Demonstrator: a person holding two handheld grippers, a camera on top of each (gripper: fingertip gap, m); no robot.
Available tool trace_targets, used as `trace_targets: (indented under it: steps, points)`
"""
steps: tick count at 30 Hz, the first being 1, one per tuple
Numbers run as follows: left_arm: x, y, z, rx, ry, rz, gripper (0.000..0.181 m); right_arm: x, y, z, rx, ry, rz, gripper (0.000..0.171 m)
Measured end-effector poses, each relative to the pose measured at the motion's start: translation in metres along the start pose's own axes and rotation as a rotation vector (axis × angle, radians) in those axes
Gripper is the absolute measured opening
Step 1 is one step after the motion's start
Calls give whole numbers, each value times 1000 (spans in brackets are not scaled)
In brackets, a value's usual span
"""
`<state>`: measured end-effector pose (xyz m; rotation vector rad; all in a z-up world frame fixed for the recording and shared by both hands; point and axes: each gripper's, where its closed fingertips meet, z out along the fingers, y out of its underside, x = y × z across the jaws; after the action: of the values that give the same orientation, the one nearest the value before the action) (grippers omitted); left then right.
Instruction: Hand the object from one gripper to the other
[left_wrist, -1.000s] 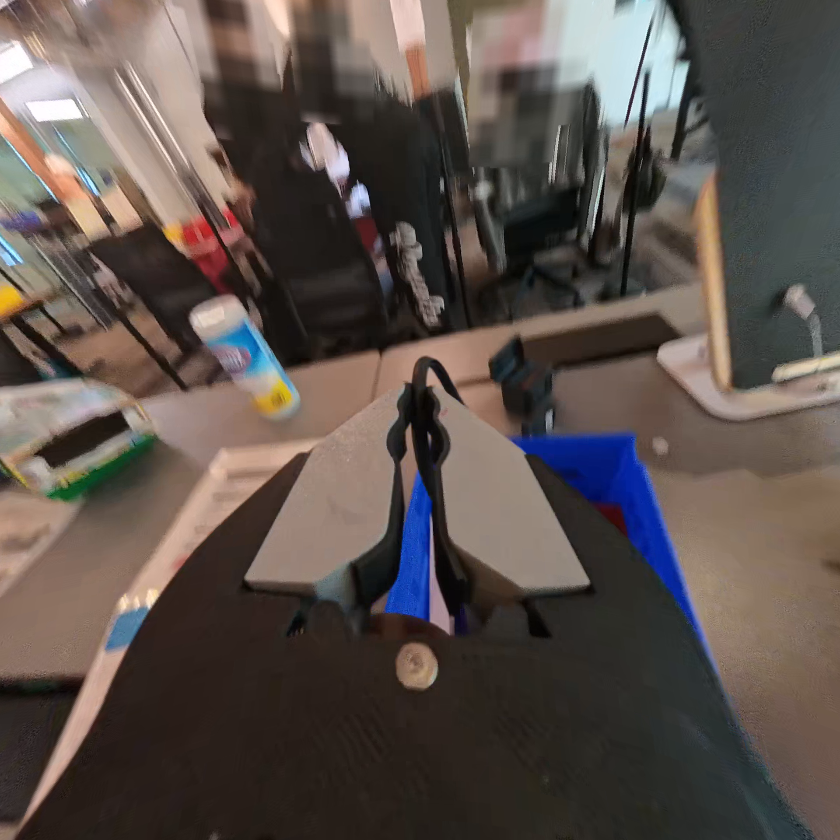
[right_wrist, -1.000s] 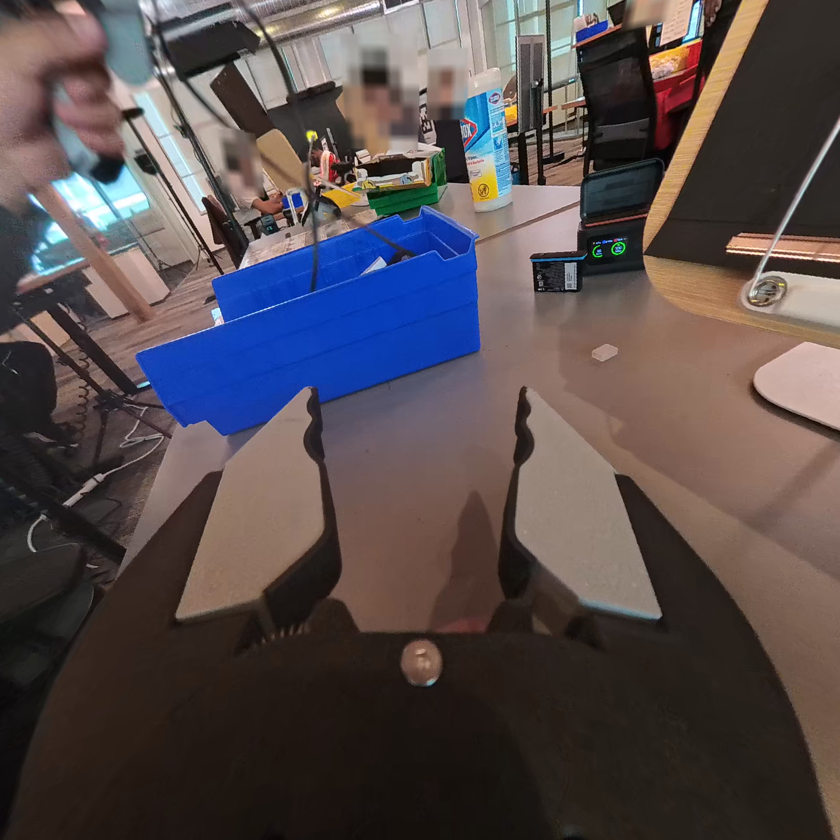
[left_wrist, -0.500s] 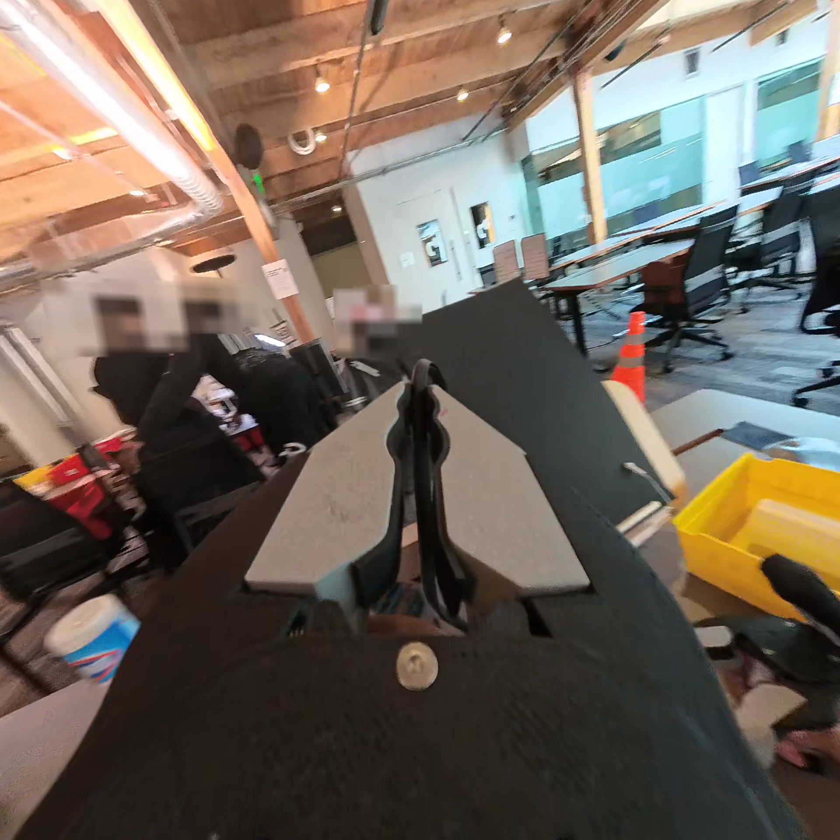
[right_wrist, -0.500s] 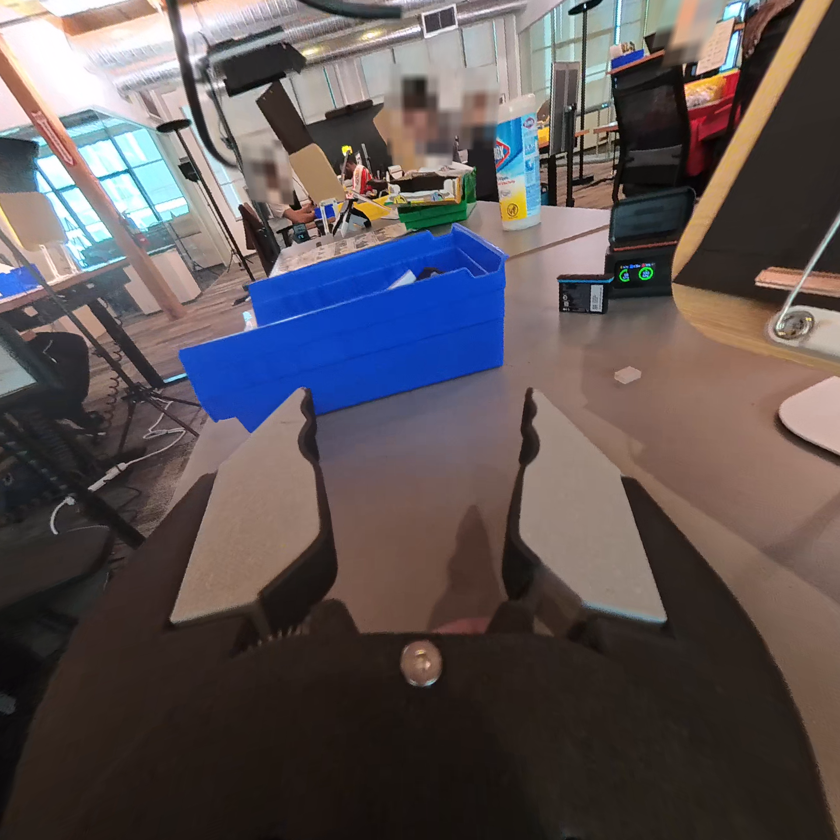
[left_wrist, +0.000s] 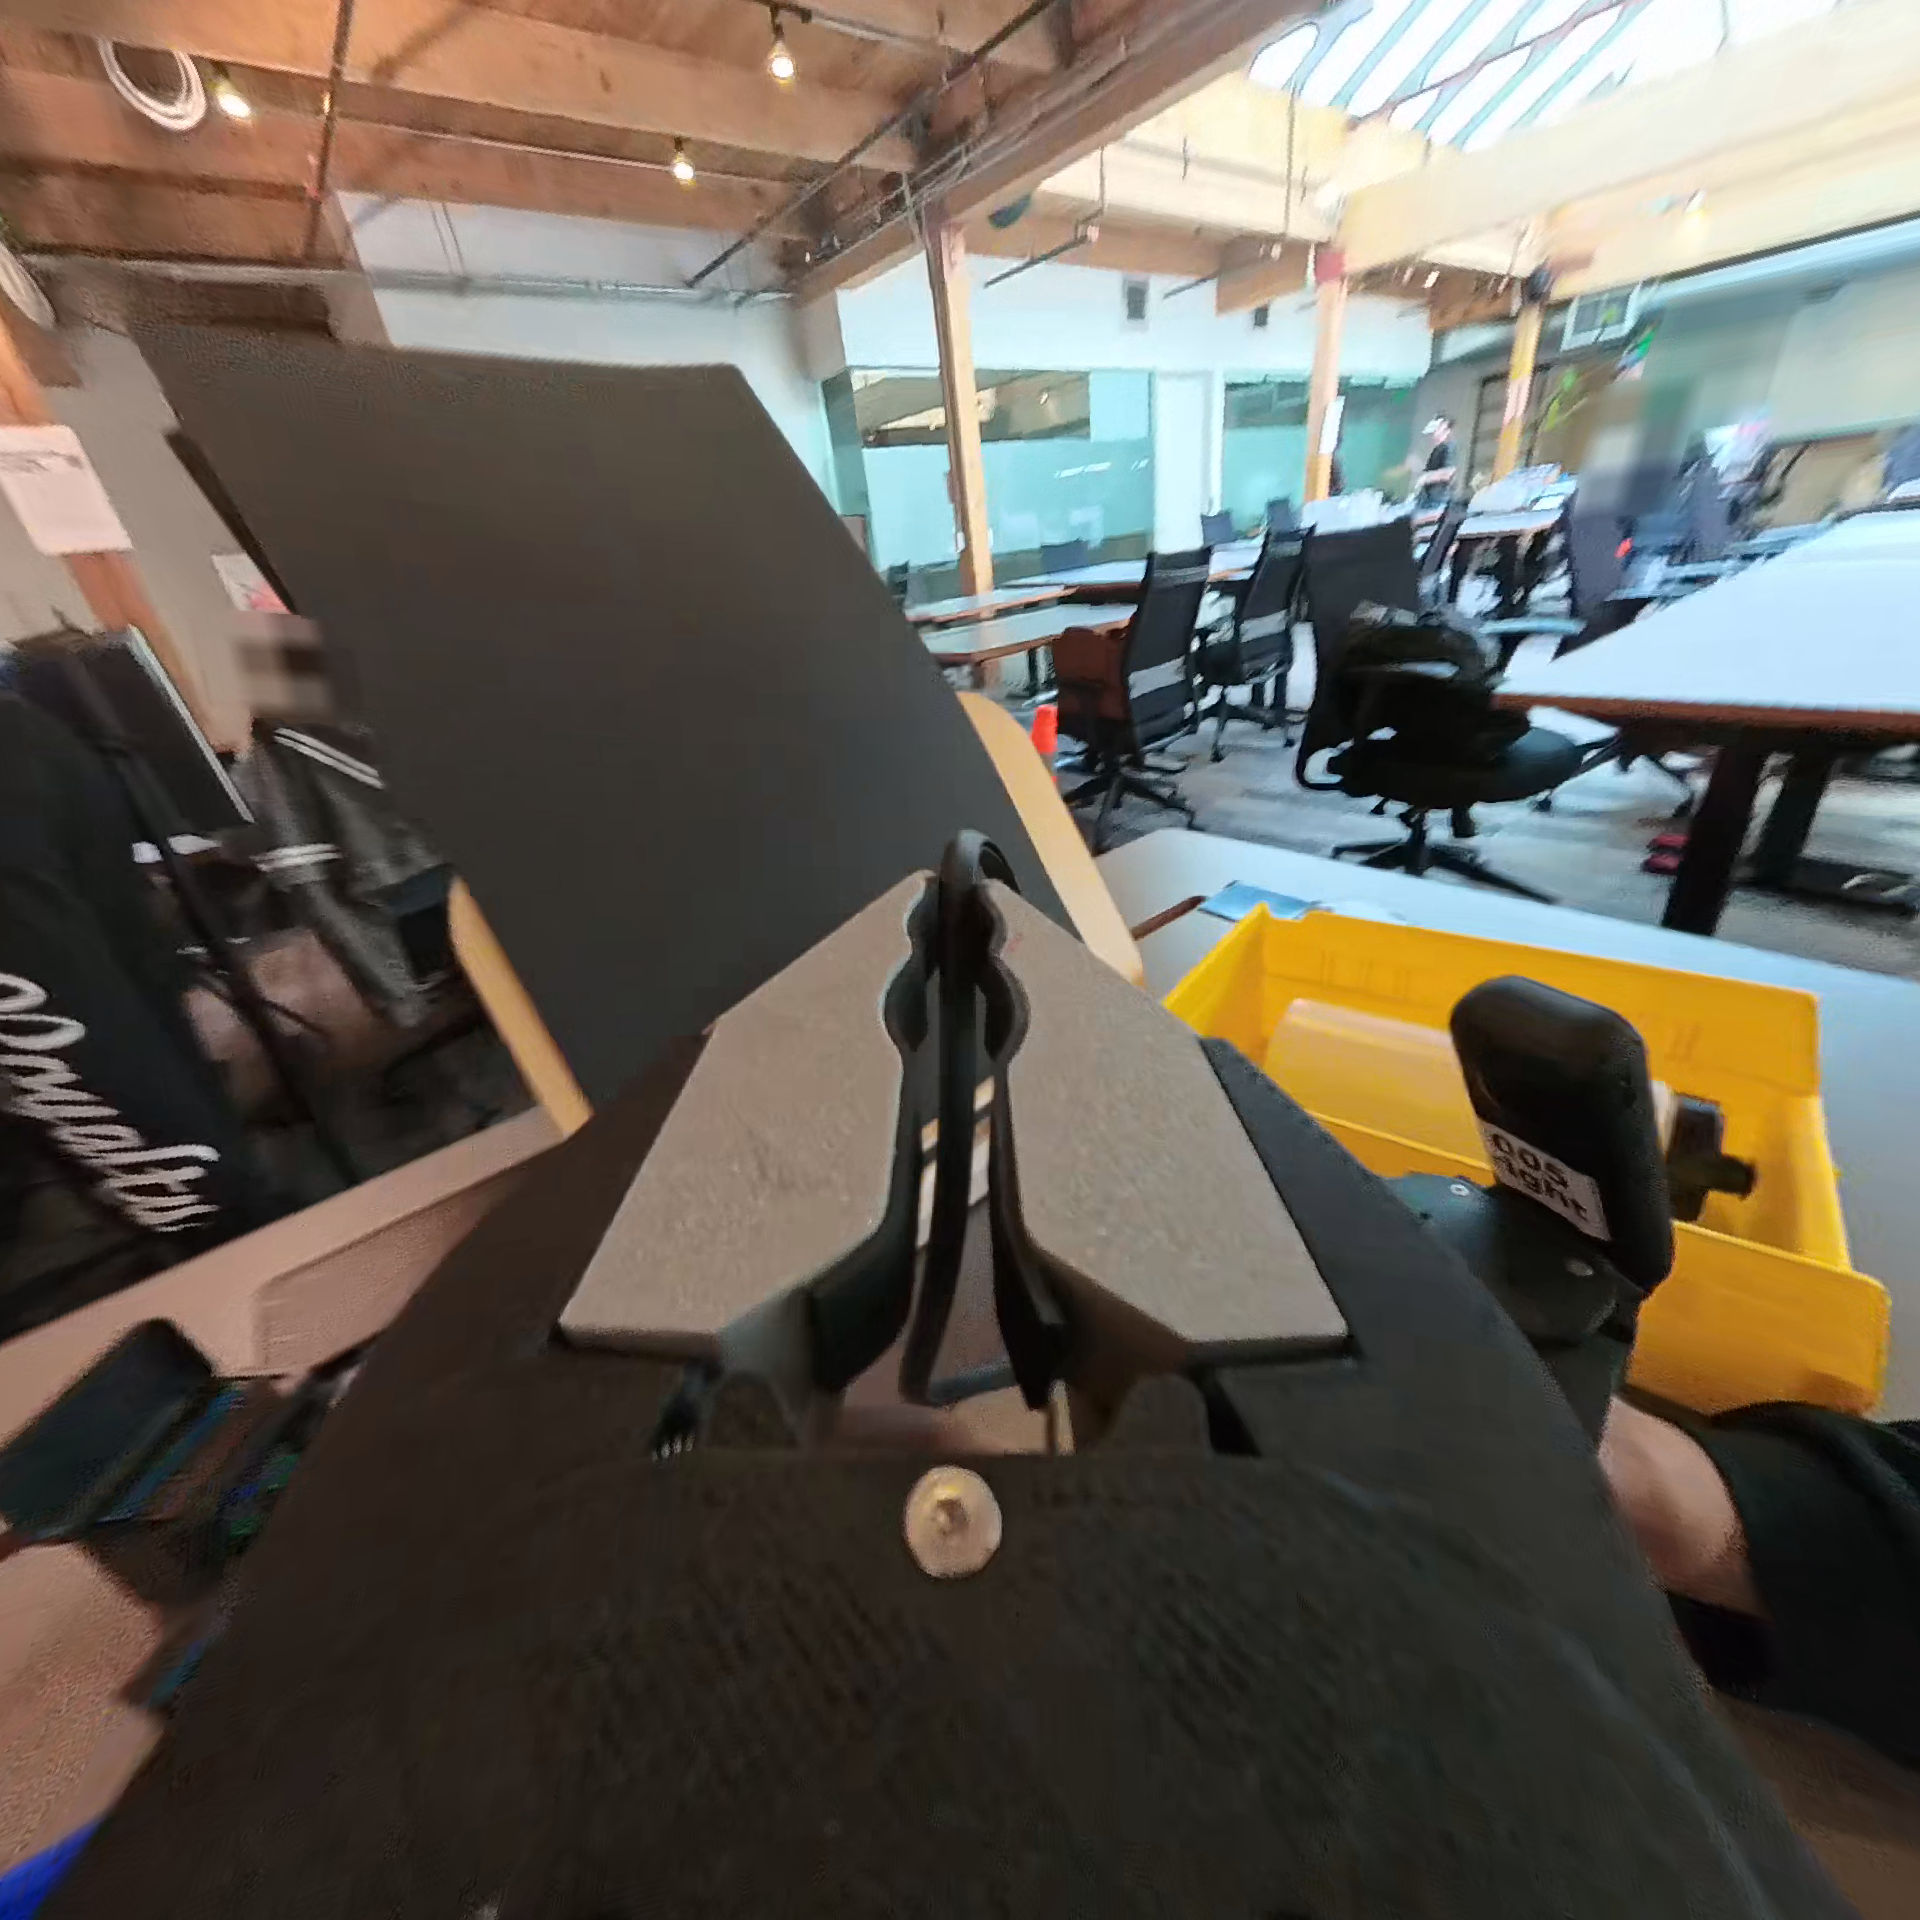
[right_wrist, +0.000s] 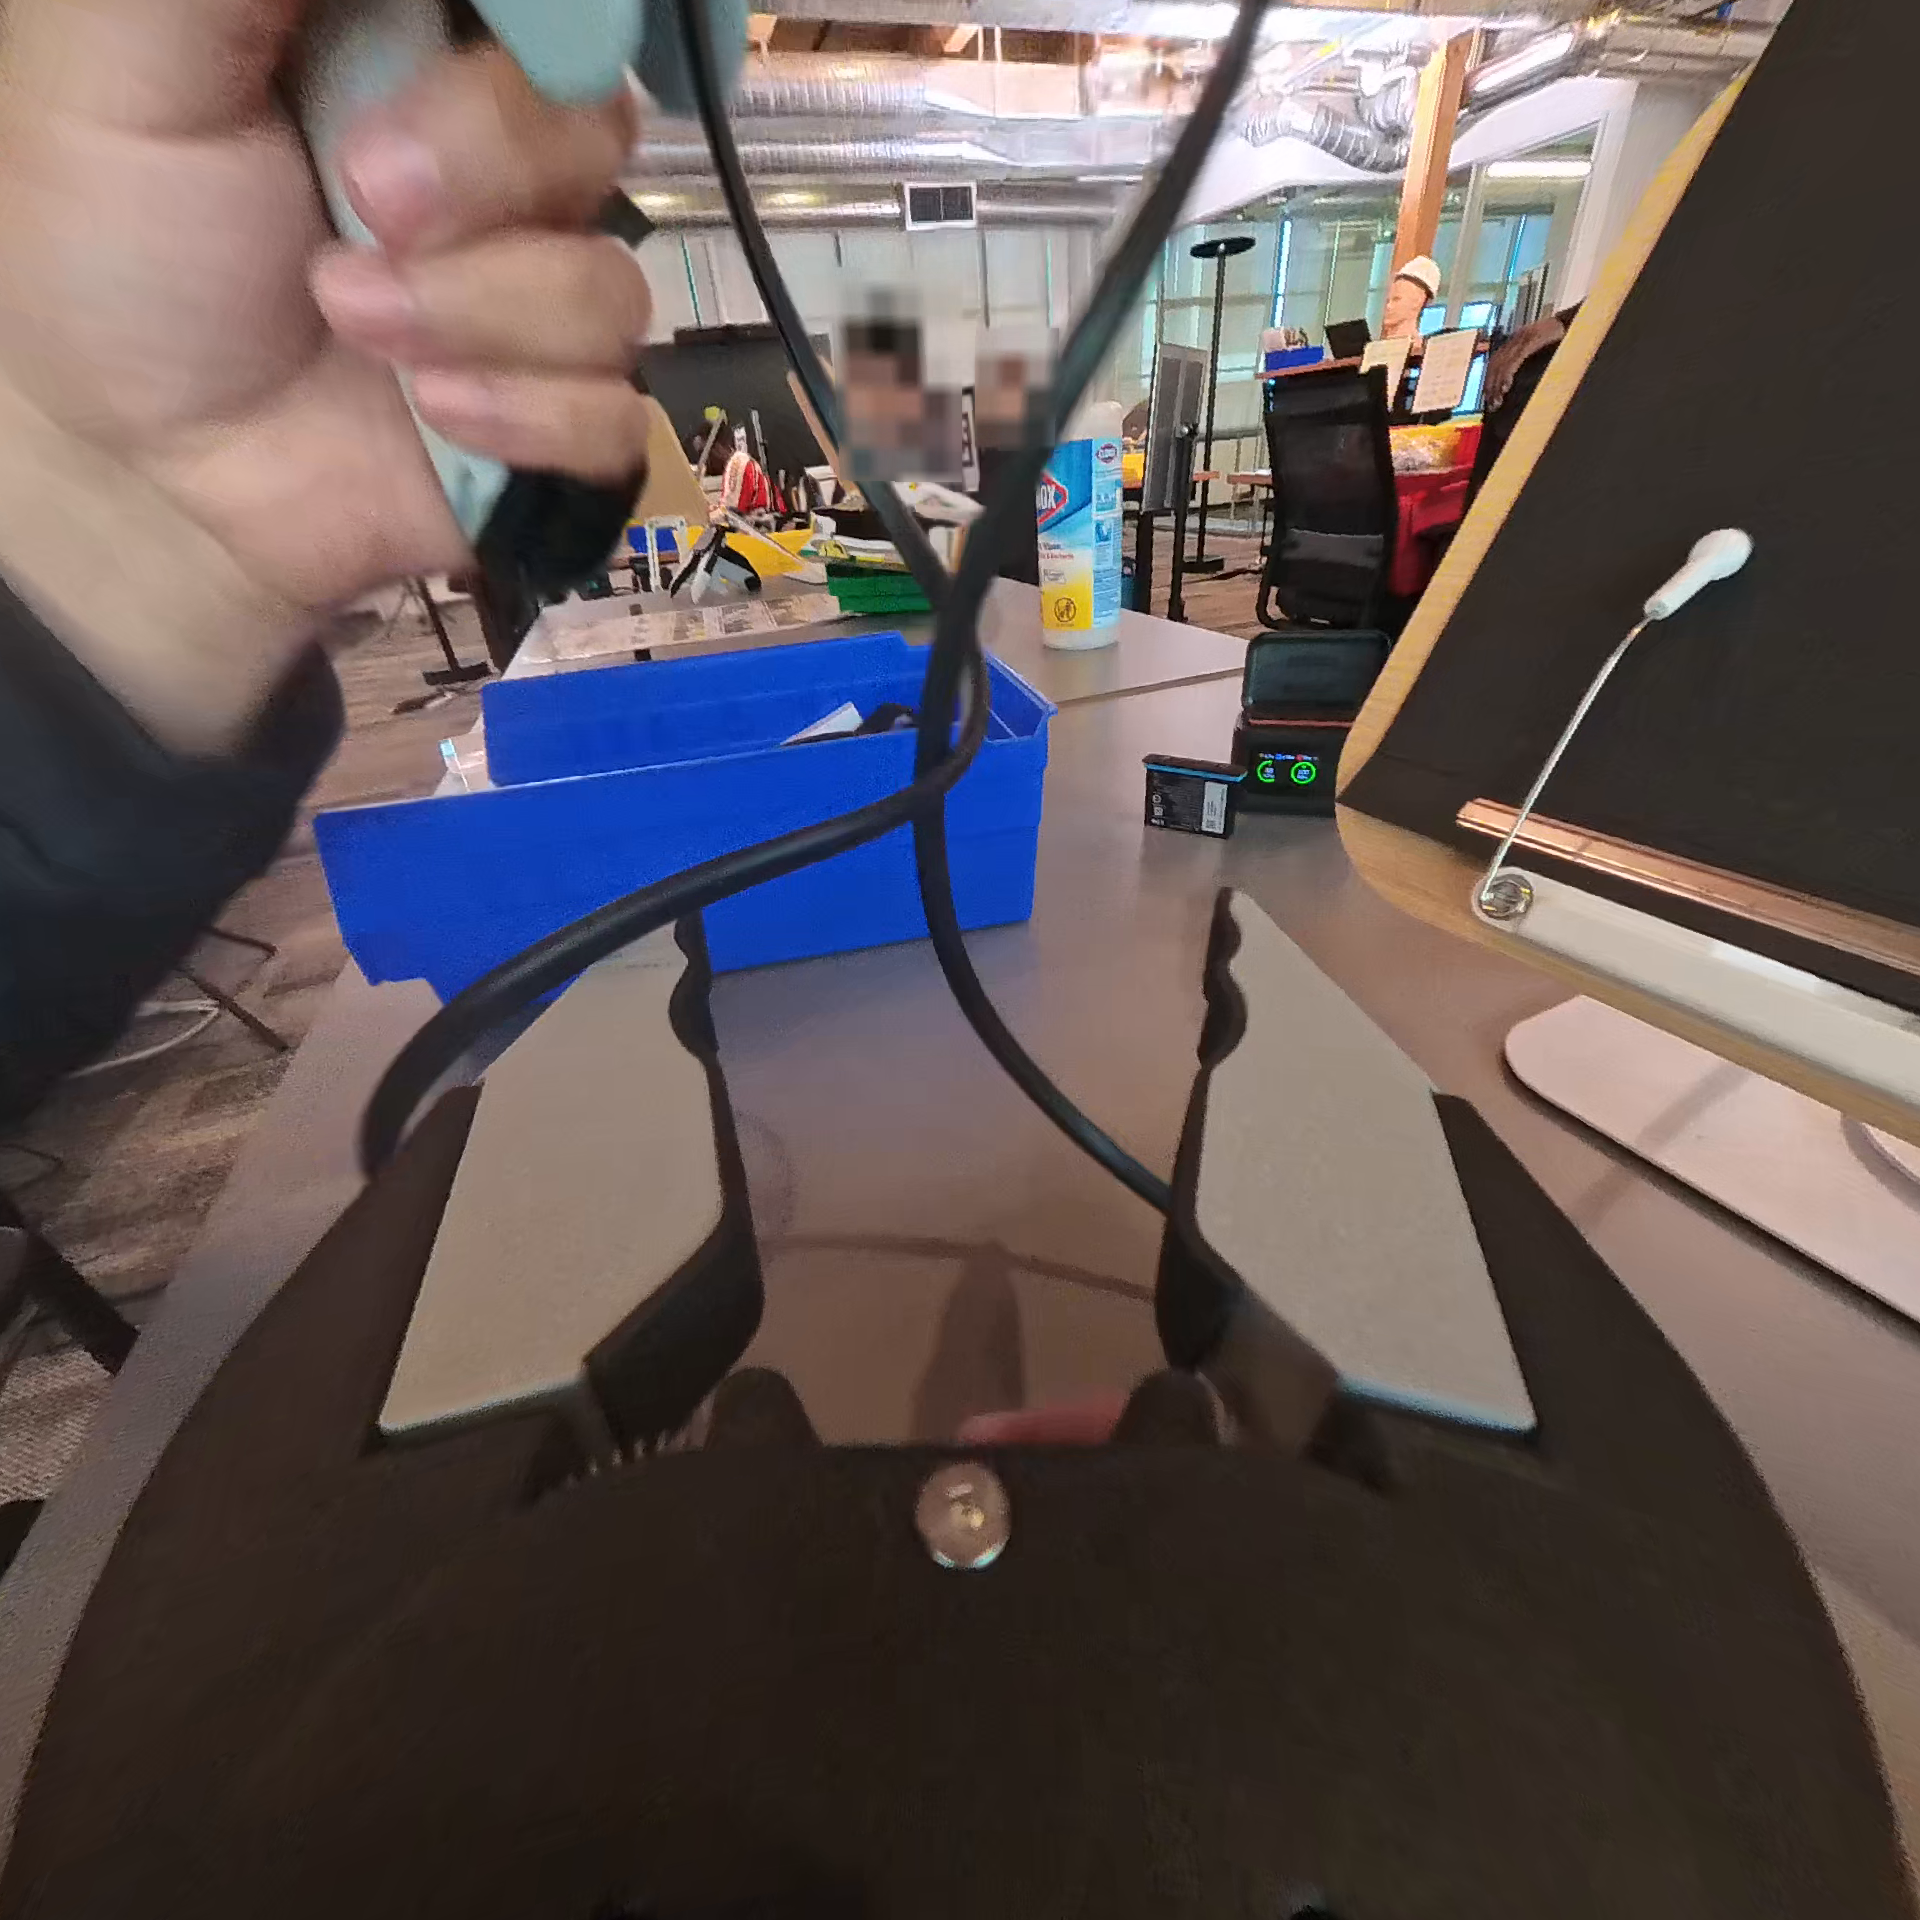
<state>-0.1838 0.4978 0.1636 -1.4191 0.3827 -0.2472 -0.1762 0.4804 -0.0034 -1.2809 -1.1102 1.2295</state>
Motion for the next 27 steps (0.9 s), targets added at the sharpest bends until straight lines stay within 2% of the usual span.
trace_targets:
  steps: [3,6,11,12,13,14,21,25,27]
  points:
    - [-1,22,4,75,54,-122,2,11,5,2,-19,48,10,85]
    - [5,38,8,110,119,-148,2,29,20,4,-83,114,26,70]
    - [21,66,10,122,204,-117,2,36,28,9,-121,139,-1,72]
    - [22,71,12,111,216,-119,2,34,30,9,-134,140,-22,59]
    - [22,76,13,87,219,-123,2,32,31,8,-154,136,-56,18]
    - [21,80,15,61,213,-120,2,33,33,7,-174,157,-93,0]
    - [-24,117,13,-72,-17,-111,3,62,22,-10,-192,412,-217,0]
    - [-35,136,14,-119,-64,-142,3,70,7,-26,-148,494,-235,0]
    - [-37,144,15,-145,-81,-145,11,72,1,-34,-128,518,-241,0]
